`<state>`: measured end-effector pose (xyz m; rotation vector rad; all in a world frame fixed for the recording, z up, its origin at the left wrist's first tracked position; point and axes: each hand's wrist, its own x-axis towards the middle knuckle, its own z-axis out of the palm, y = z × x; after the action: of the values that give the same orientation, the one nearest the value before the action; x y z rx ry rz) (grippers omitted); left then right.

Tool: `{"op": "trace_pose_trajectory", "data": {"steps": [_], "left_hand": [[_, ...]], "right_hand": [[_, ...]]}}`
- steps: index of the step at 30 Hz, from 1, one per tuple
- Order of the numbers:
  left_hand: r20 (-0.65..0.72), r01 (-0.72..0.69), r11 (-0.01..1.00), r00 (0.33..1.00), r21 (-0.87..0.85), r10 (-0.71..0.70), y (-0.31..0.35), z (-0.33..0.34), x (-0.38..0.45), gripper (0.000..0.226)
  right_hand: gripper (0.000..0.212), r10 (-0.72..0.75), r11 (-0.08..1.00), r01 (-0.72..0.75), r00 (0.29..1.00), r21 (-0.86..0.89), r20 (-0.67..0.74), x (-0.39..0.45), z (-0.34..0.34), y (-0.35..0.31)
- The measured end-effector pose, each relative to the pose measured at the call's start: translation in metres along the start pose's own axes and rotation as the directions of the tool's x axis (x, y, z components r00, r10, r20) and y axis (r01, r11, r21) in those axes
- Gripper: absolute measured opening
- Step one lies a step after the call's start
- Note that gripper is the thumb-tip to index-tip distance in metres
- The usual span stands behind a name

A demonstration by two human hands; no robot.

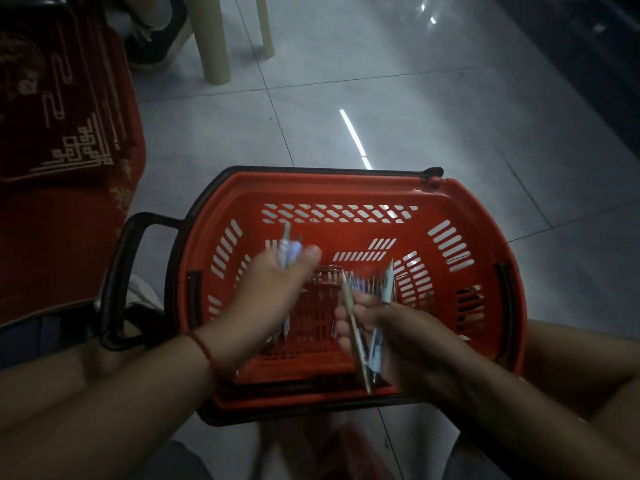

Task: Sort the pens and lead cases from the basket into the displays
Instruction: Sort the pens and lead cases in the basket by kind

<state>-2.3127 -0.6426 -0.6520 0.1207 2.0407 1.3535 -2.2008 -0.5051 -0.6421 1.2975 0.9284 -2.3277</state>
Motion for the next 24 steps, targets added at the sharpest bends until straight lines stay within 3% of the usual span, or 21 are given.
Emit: {"op": "trace_pose_trajectory", "data": {"steps": [3,7,10,12,14,16,19,24], "left_hand": [[0.180,0.009,1.000,0.984,-0.002,-0.009,-0.011,0.021,-0.017,0.028],[0.170,0.103,0.994,0.979,0.043,-0.109,-0.018,0.018,-0.014,0.026],[0.064,0.094,0.984,0.992,0.153,-0.105,-0.019,0.014,-0.005,0.032],[0.013,0.119,0.977,0.992,0.178,-0.123,-0.018,0.008,0.003,0.034],[0.038,0.169,0.981,0.984,0.093,-0.173,-0.019,0.001,0.012,0.027],[0.077,0.209,0.977,0.974,0.034,-0.211,-0.021,-0.002,0.017,0.024],[0.122,0.167,0.979,0.976,0.118,-0.182,-0.025,-0.002,0.019,0.018],[0.179,0.156,0.964,0.964,0.215,-0.196,-0.030,0.002,0.019,0.014]], "right_hand": [[0.027,-0.035,0.999,0.034,0.999,0.037,0.023,0.004,0.012,0.009],[0.026,-0.031,0.999,0.031,0.999,-0.034,-0.018,0.006,0.022,0.023],[0.014,-0.031,0.997,0.029,0.999,-0.067,-0.024,0.009,0.013,0.013],[0.017,-0.057,0.972,0.031,0.993,-0.232,-0.106,0.016,-0.001,0.001],[0.022,-0.109,0.919,0.031,0.978,-0.394,-0.179,0.029,-0.015,-0.013],[0.023,-0.132,0.896,0.017,0.964,-0.444,-0.231,0.043,-0.031,-0.029],[0.028,-0.156,0.838,-0.010,0.954,-0.545,-0.256,0.067,-0.053,-0.048],[0.025,-0.239,0.644,-0.063,0.930,-0.763,-0.279,0.127,-0.088,-0.057]]}}
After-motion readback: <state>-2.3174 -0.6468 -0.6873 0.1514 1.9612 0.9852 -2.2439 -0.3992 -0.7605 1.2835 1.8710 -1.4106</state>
